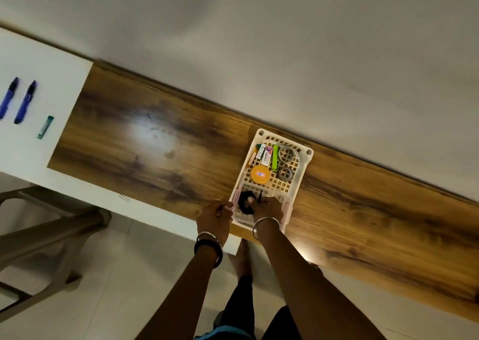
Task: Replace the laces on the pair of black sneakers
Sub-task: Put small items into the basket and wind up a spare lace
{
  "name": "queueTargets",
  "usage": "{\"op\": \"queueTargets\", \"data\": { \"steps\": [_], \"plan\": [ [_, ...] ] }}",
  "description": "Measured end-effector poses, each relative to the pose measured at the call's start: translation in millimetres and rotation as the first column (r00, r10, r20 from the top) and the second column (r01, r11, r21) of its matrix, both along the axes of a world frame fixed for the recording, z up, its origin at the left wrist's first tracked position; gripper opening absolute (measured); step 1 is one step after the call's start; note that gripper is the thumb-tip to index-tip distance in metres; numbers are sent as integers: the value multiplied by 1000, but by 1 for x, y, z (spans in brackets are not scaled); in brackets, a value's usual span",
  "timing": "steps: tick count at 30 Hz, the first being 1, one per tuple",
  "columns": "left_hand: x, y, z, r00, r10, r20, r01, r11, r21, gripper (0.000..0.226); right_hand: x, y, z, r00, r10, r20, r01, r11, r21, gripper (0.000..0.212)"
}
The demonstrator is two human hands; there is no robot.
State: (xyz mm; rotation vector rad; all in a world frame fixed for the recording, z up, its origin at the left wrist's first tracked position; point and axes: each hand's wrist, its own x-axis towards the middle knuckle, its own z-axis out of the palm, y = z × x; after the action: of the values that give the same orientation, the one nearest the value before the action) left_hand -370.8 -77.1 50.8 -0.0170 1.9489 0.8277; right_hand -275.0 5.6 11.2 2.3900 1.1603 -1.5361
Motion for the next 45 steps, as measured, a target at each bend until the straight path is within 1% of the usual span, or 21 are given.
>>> {"op": "queueTargets", "data": {
  "steps": [1,3,5,8,11,13,16,20,25,28,31,34,37,39,42,45],
  "plan": [
    [0,0,0,1000,-8,-27,7,1000,-4,27,1,1,0,999,34,12,-34,999,3,42],
    [-2,5,2,999,-16,-32,16,1000,-6,31,2,0,2,992,122,35,-122,993,3,42],
    [-3,9,3,1000,-24,-20,24,1000,-5,28,1,0,4,977,203,66,-205,978,29,39],
    [-3,12,4,999,-44,-26,45,999,4,24,0,-4,5,953,272,133,-286,953,103,38],
    [-1,12,2,997,-57,-44,57,998,2,24,0,-6,5,936,303,180,-329,934,140,38],
    [2,11,0,997,-64,-52,64,998,1,24,-1,-6,5,917,353,188,-381,913,144,34],
    [4,10,-2,995,-73,-64,74,997,8,25,-3,-5,5,914,374,160,-397,904,159,29],
    [6,7,-1,994,-73,-79,74,997,10,25,0,-6,3,902,405,151,-427,889,167,32],
    [11,4,7,986,-119,-116,121,993,13,27,15,-10,14,936,339,91,-351,905,240,38],
    [21,6,18,978,-147,-147,150,989,12,22,32,-11,25,965,261,36,-261,927,270,33],
    [38,11,29,965,-191,-178,201,979,36,25,52,-10,39,980,197,-32,-177,930,321,29],
    [61,18,38,943,-253,-216,267,963,36,24,80,-7,53,982,176,-69,-142,927,347,30],
    [98,28,48,939,-291,-183,307,949,67,20,122,-5,67,986,153,-64,-120,925,361,29],
    [124,35,55,934,-320,-157,335,939,81,14,151,-5,72,990,127,-66,-94,924,370,29],
    [180,49,70,885,-418,-207,438,897,62,12,211,-5,83,995,59,-86,-23,927,375,29],
    [236,59,76,864,-473,-173,492,867,85,15,272,-7,94,996,8,-87,27,921,389,28]
  ]
}}
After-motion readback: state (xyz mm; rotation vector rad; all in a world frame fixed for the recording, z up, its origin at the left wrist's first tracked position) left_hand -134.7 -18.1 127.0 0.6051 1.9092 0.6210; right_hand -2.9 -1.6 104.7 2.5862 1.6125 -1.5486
